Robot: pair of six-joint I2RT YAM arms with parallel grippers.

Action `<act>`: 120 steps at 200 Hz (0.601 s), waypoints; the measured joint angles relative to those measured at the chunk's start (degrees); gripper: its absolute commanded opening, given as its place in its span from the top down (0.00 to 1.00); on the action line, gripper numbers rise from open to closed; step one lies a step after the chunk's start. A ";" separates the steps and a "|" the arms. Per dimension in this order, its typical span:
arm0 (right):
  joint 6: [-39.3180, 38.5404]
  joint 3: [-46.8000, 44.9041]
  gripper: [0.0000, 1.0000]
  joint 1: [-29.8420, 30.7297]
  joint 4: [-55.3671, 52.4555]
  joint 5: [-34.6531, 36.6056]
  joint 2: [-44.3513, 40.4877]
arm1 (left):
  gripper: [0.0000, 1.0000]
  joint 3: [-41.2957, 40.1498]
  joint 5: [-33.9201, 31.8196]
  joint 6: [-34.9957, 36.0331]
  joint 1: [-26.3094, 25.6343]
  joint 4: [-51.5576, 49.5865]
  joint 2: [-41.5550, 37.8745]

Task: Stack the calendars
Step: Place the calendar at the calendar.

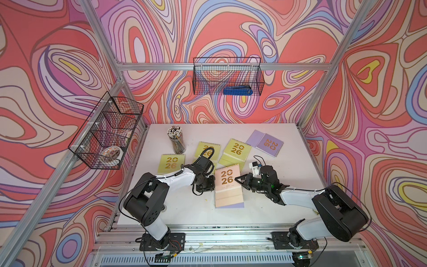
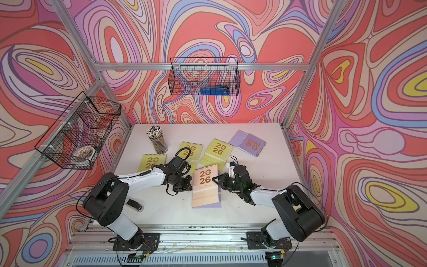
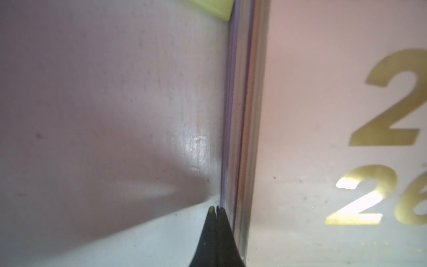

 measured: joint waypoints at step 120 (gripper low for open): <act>-2.01 2.19 0.71 0.00 -9.14 2.67 0.22 | 1.00 0.02 0.85 -0.22 0.00 0.00 0.20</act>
